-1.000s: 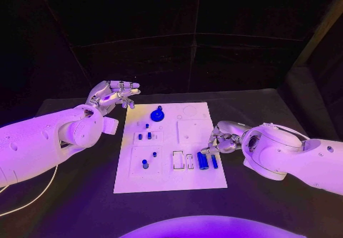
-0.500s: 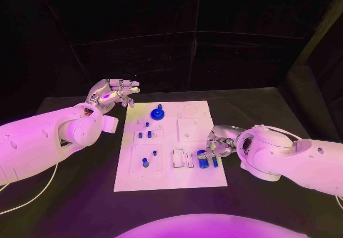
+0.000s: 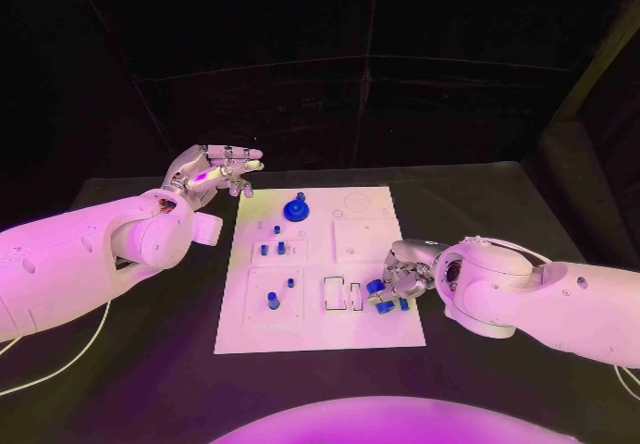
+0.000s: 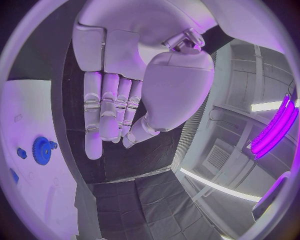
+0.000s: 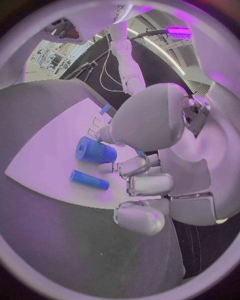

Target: Assemble the parts on the task board

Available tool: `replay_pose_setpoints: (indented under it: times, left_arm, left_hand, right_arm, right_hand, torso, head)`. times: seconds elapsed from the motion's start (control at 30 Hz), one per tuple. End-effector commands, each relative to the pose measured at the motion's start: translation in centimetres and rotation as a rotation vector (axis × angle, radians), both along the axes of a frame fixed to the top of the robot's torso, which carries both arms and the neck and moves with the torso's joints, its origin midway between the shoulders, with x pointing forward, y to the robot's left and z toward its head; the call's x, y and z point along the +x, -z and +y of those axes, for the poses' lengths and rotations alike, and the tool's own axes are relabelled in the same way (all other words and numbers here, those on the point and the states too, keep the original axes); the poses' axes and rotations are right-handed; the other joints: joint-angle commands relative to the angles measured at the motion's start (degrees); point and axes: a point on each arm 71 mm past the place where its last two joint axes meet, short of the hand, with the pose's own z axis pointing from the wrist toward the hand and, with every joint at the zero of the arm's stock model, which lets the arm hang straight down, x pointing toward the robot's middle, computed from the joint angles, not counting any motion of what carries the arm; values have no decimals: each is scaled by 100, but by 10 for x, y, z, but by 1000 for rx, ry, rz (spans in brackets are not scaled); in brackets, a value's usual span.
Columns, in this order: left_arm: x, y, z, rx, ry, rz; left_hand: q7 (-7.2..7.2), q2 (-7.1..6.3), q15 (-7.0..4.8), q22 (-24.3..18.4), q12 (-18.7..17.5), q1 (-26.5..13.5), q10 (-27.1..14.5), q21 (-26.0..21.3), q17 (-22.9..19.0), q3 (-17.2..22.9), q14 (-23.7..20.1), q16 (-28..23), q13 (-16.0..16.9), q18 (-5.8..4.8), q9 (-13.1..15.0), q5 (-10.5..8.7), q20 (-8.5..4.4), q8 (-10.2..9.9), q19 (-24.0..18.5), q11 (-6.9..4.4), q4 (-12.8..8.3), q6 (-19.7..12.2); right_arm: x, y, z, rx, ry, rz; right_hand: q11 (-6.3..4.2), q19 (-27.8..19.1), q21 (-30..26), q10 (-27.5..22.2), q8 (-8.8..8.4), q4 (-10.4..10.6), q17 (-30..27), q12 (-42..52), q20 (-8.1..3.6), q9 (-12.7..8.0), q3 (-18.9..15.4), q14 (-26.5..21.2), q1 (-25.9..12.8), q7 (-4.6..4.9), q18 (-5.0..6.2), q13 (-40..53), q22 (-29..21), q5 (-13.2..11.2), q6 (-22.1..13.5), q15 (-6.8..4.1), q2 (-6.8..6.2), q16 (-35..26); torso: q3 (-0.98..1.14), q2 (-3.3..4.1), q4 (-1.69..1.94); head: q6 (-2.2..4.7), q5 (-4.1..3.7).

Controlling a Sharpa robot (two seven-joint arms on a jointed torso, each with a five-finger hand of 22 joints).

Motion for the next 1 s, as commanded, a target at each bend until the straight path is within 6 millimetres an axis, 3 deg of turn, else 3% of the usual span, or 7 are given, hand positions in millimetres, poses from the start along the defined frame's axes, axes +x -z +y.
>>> replay_pose_setpoints:
  times: [0.03, 0.1, 0.3, 0.47, 0.53, 0.73, 1.0]
  left_arm:
    - [0, -1, -1, -11, 11, 2]
    - [0, -1, 0, -10, 11, 3]
    - [-1, -1, 1, -10, 9, 3]
    - [0, -1, 1, -9, 7, 3]
    - [0, -1, 1, -9, 8, 3]
    - [0, -1, 1, -8, 6, 3]
    - [0, -1, 0, -9, 9, 3]
  left_hand:
    - [-2, 51, 10, -8, 40, -16, -47, -33, -5, -39, -31, -30, 0, 77, -2, -17, 20, 11, -33, 4, -4, -21]
    - [-2, 51, 10, -8, 40, -16, -47, -33, -5, -39, -31, -30, 0, 77, -2, -17, 20, 11, -33, 4, -4, -21]
    - [-2, 51, 10, -8, 40, -16, -47, -33, -5, -39, -31, -30, 0, 77, -2, -17, 20, 11, -33, 4, -4, -21]
    - [-2, 51, 10, -8, 40, -16, -47, -33, -5, -39, -31, -30, 0, 77, -2, -17, 20, 11, -33, 4, -4, -21]
    - [-2, 51, 10, -8, 40, -16, -47, -33, -5, -39, -31, -30, 0, 77, -2, -17, 20, 11, -33, 4, -4, -21]
    - [-2, 51, 10, -8, 40, -16, -47, -33, -5, -39, -31, -30, 0, 77, -2, -17, 20, 11, -33, 4, -4, -21]
    - [-2, 51, 10, -8, 40, -16, -47, -33, -5, -39, -31, -30, 0, 77, -2, -17, 20, 11, -33, 4, -4, -21]
  right_arm:
    - [-2, 7, 2, -36, -18, 26]
    - [-2, 8, 3, -35, -16, 22]
    - [-1, 6, 3, -11, 17, -7]
    - [-2, 3, 0, 63, 75, -24]
    - [-3, 0, -1, 96, 97, -32]
    - [-10, -7, -1, 184, 137, -48]
    - [-17, -14, 14, 255, 124, -49]
  right_hand:
    - [-13, 31, 19, -23, 39, -13, 65, -47, 22, -7, 37, 336, 30, -5, -31, 5, 11, 67, -74, -22, 47, 18]
    - [-15, 27, 20, -30, 96, -14, 68, -61, 22, 17, 44, 334, 70, -3, -31, 12, 15, 183, -110, -20, 79, 16]
    - [-24, 12, 13, -39, 268, -29, 96, -114, 17, 87, 90, 335, 208, -15, -27, 25, 6, 856, -183, -29, 337, 14]
    - [-30, 9, 12, -52, 354, -33, 97, -169, 10, 121, 80, 333, 308, -18, -26, 10, 7, 1209, -240, -36, 415, 5]
    - [-33, 9, 13, -49, 386, -36, 117, -179, 7, 133, 78, 336, 346, -22, -26, 17, 11, 1332, -246, -38, 434, 9]
    - [-40, 8, 14, -36, 428, -36, 142, -185, 2, 150, 63, 341, 390, -27, -26, 40, 14, 1465, -254, -43, 441, 16]
    - [-42, 9, 15, -25, 448, -32, 159, -190, -2, 157, 48, 345, 414, -28, -26, 60, 16, 1572, -271, -46, 448, 19]
  torso:
    - [-1, 0, 12]
    - [-3, -4, 6]
    - [-2, -5, -10]
    - [2, -10, -26]
    - [-1, -9, -10]
    - [-1, -16, -2]
    - [-3, -2, 4]
  head:
    - [-2, 19]
    - [-8, 26]
    - [-18, 52]
    - [-11, 63]
    - [-7, 52]
    - [6, 49]
    - [28, 85]
